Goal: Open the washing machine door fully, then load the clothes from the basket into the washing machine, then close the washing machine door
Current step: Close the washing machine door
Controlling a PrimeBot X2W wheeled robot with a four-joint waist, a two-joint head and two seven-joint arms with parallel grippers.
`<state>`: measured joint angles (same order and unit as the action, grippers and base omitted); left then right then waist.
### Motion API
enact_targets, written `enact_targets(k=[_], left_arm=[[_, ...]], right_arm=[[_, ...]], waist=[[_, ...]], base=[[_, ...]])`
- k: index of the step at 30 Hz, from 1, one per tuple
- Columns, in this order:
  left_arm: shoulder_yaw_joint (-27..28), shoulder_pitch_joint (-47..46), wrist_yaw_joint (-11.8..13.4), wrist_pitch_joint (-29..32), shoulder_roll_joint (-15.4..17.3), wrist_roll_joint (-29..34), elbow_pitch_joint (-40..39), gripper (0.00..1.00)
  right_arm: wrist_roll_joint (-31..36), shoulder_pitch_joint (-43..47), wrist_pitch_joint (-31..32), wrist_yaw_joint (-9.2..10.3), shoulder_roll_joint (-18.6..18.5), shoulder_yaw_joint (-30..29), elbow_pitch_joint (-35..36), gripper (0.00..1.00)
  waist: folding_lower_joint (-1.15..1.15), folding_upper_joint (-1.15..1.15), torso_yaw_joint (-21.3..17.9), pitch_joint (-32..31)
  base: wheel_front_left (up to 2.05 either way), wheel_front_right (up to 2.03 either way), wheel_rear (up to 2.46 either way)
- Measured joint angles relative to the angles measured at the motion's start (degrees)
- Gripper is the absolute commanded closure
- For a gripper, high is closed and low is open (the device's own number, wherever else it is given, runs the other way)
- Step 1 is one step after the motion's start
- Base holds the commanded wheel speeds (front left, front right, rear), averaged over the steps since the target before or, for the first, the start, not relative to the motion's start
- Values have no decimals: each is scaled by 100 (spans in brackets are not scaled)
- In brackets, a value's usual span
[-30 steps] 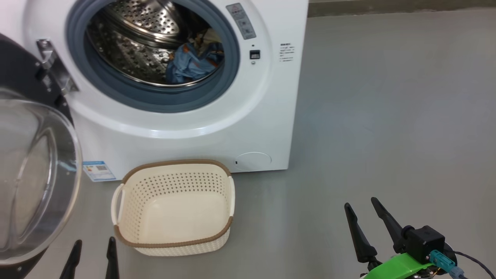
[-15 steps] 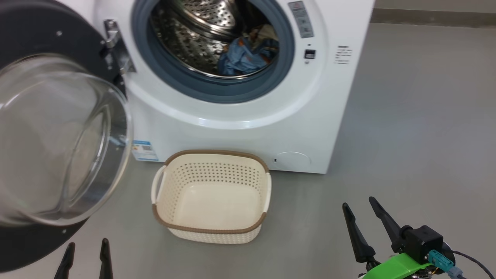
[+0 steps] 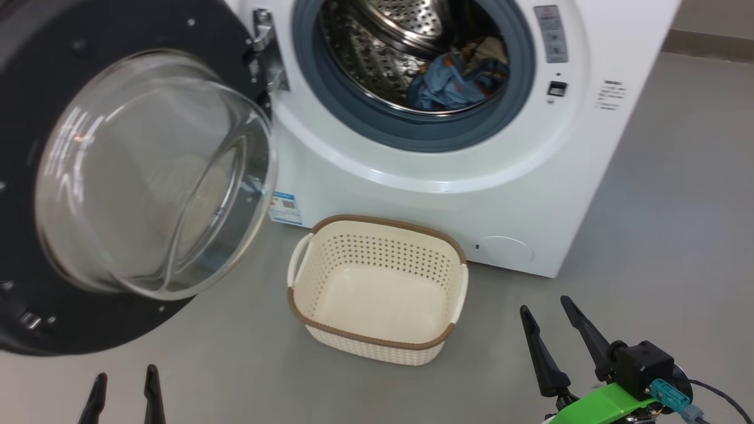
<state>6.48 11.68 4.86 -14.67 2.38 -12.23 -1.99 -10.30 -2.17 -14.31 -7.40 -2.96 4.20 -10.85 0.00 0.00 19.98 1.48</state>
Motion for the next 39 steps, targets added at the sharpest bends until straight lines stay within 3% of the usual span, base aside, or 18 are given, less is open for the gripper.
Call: enact_targets(k=[18,39], left_arm=[[197,12,156,0,-1,-77,47,0],[226,44,203,1,-1,-130,102,0]], right_arm=[[13,0,0,0,0,74,-2,0],[11,0,0,0,0,118,-60,0]], waist=[[0,0,896,-105],[0,0,923,-176]], base=[[0,0,0],[0,0,0]])
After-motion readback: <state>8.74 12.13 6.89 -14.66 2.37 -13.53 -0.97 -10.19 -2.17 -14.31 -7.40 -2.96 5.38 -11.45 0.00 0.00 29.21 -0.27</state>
